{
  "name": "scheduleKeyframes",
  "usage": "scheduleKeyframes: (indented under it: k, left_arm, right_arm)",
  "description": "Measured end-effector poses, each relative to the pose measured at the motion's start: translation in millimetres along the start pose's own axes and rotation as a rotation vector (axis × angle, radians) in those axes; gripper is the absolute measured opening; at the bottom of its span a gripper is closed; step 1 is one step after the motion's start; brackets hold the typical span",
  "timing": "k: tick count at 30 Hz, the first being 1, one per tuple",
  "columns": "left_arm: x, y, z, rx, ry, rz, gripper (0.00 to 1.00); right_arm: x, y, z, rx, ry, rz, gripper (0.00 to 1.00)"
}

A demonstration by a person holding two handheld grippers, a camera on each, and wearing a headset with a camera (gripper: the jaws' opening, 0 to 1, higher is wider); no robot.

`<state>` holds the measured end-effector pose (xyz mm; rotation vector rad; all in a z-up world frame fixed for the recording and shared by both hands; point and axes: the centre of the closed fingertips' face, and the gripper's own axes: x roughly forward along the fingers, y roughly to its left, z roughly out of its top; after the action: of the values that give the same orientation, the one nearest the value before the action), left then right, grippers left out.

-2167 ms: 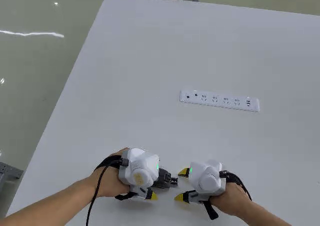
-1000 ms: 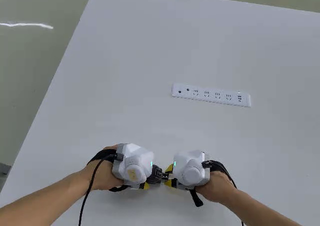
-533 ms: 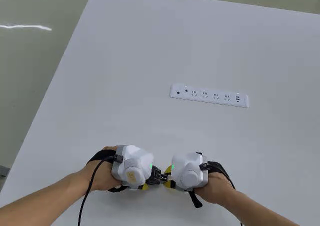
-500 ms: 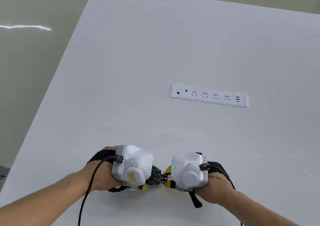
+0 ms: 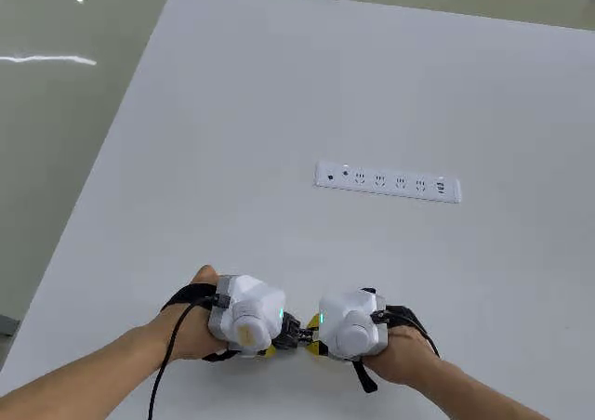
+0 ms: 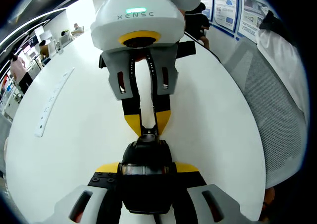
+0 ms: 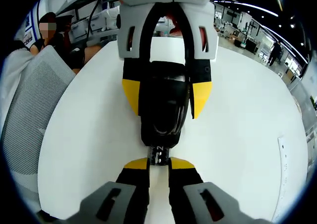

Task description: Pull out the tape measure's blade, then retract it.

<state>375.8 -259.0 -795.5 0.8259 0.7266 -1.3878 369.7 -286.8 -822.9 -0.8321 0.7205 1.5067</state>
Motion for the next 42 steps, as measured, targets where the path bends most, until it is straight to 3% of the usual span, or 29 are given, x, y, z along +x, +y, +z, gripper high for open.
scheduleKeyframes:
  k: [16, 42]
  left_arm:
    - [-0.6, 0.0, -0.1, 0.004, 0.006, 0.01, 0.35]
    - [0.7, -0.6, -0.4, 0.017, 0.024, 0.009, 0.35]
  right_arm:
    - [-12.8, 0.2, -18.5, 0.018, 0.02, -0.019, 0.13]
    - [-44.2, 3.9, -65.8, 0.067, 0.056, -0.049, 0.12]
